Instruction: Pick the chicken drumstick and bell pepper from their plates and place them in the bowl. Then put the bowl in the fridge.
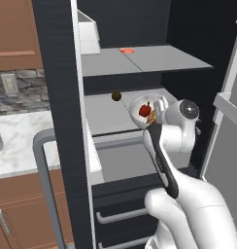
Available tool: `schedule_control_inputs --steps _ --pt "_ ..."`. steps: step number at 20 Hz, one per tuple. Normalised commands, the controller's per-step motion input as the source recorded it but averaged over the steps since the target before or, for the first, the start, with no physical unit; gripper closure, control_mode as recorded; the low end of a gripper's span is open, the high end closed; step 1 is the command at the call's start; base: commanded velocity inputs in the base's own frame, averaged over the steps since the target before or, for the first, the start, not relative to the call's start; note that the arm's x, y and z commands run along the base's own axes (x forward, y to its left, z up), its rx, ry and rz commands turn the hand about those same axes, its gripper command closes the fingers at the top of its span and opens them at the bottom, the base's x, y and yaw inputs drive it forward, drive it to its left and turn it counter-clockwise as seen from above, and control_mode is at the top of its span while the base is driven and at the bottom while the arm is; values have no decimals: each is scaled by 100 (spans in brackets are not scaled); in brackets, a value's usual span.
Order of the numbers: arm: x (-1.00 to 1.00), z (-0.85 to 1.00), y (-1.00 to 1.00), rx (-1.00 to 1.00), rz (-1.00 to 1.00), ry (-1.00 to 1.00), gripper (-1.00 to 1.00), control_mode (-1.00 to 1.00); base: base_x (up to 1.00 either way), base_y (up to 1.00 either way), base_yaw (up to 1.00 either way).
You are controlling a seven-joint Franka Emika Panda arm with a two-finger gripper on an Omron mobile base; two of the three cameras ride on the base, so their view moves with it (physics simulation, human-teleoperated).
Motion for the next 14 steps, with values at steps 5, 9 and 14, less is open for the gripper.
schedule_control_inputs --steps 5,9,14 --pt "55 -18 -5 12 0 0 100 -100 0 0 0" --pt "50 -26 0 12 0 0 100 -100 0 0 0" --pt "54 -24 0 7 0 -1 100 -100 0 0 0"
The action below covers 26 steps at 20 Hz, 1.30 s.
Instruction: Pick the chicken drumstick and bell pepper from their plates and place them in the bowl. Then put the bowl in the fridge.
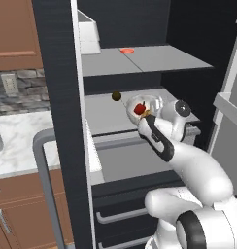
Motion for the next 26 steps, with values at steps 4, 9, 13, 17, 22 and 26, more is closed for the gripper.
schedule_control_inputs --steps 4,9,13,17,22,26 --pt "57 -16 0 4 0 -2 100 -100 0 0 0" --pt "58 -12 0 3 0 -1 100 -100 0 0 0" --pt "52 -8 1 1 0 0 100 -100 0 0 0" --pt "45 -5 4 0 0 0 100 -100 0 0 0" --pt "41 -5 3 0 0 0 100 -100 0 0 0" --pt "29 -12 0 0 0 0 100 -100 0 0 0"
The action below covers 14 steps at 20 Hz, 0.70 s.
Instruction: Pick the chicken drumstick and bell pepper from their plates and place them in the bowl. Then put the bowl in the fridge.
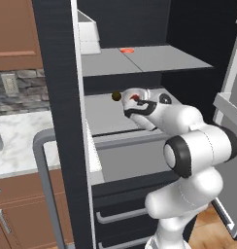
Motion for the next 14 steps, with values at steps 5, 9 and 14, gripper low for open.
schedule_control_inputs --steps 5,9,14 --pt "33 -10 0 0 0 0 100 -100 0 0 0" --pt "33 -9 0 0 0 0 100 -100 0 0 0" --pt "17 -6 0 0 0 0 -100 -100 0 0 0"
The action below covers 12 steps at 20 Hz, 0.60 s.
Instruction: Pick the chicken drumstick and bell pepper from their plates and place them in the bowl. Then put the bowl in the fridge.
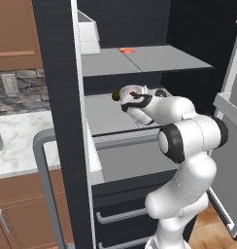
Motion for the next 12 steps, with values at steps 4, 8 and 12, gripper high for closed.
schedule_control_inputs --steps 4,8,12 --pt "-10 0 0 0 0 -7 -100 -100 0 0 0" --pt "-25 10 0 0 0 -14 -100 -100 0 0 0" --pt "-30 18 1 0 0 -12 -100 -100 0 0 0"
